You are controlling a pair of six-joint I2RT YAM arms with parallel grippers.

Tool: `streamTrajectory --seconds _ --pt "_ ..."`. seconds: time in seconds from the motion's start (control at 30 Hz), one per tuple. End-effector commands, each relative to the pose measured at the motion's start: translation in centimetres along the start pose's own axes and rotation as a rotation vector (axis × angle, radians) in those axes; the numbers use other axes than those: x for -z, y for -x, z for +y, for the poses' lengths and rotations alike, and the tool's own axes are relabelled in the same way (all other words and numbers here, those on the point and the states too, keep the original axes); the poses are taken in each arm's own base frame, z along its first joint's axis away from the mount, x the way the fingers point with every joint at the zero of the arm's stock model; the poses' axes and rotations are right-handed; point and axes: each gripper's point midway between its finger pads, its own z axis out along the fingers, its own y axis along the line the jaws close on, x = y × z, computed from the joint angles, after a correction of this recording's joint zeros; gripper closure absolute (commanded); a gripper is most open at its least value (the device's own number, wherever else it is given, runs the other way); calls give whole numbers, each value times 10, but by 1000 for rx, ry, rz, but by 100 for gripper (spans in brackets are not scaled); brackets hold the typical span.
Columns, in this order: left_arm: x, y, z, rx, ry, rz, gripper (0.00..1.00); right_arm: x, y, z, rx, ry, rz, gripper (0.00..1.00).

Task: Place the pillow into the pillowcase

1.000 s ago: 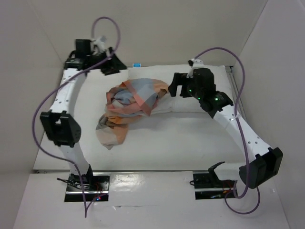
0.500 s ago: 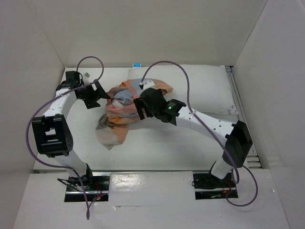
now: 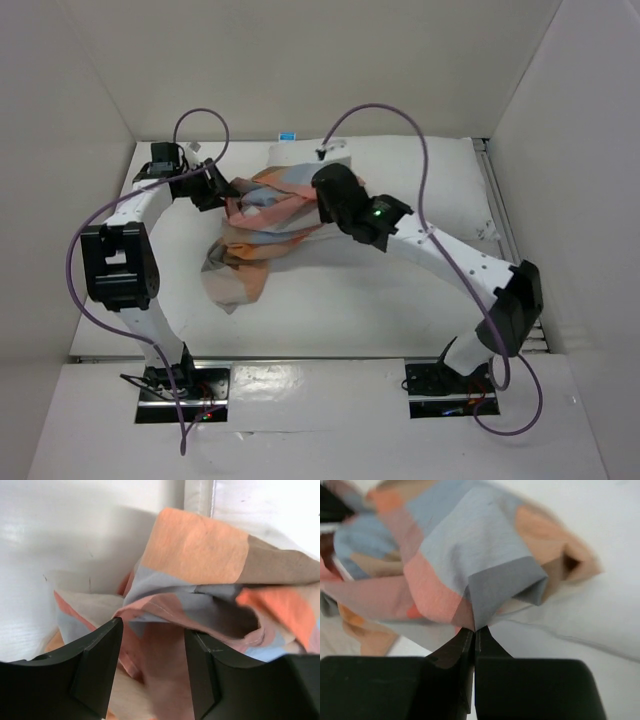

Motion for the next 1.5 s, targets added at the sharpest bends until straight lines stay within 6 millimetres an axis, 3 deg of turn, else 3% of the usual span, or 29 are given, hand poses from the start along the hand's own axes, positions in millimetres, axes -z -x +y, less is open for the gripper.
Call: streamTrajectory --seconds 0.0,0.13,0.2,0.23,0.37,0.5,0.57,0.63,0.67,0.7,0.8,0.83,0.87,0.97,1.03,1.13,1.2,1.33,1.37,1.43,1.47 --pt "7 23 -23 -66 -66 -76 34 44 64 -45 -150 -12 -166 100" --pt "-12 18 -14 -43 -58 -25 34 49 62 -59 -156 -25 -148 100" --pt "-20 19 -9 -39 -56 -21 39 49 60 -62 -152 -40 -142 100" --pt "-22 18 -13 -30 -81 -6 59 49 60 -62 -152 -40 -142 100" --pt "-24 28 -22 -44 -90 -11 100 48 63 -64 -160 -36 -148 100" --pt "-12 37 -31 -61 -105 -27 100 44 65 -66 -151 -47 -143 100" --pt "8 46 -43 -84 -119 -72 100 46 69 -66 -155 -45 -151 100" --pt "17 46 -40 -113 -77 -100 100 46 73 -70 -163 -52 -159 100" --pt "22 44 -38 -117 -53 -102 96 46 73 -70 -163 -52 -159 100" --pt "29 45 -34 -124 -6 -123 62 45 74 -74 -158 -61 -160 100" --pt "35 33 -28 -131 45 -122 17 45 73 -72 -157 -52 -157 100" --pt "30 26 -17 -136 89 -112 4 45 73 -72 -157 -52 -157 100" --pt "31 24 -14 -147 103 -116 0 42 71 -72 -154 -54 -149 100" --pt "17 17 2 -148 148 -84 0 42 71 -70 -153 -45 -147 100" --pt "-1 7 20 -114 175 -23 0 41 71 -74 -157 -54 -147 100" --pt "-18 0 26 -91 145 17 1 41 71 -74 -157 -54 -147 100" --pt "-27 -10 24 -62 92 48 9 39 73 -73 -157 -54 -148 100" --pt "-30 -9 15 -66 27 44 36 37 68 -77 -154 -66 -132 100" --pt "-30 -10 12 -65 14 50 62 37 68 -77 -154 -66 -132 100" --pt "-24 -8 3 -65 -9 44 94 36 68 -81 -158 -75 -132 100" --pt "-17 1 1 -65 -18 23 100 35 68 -84 -153 -74 -130 100"
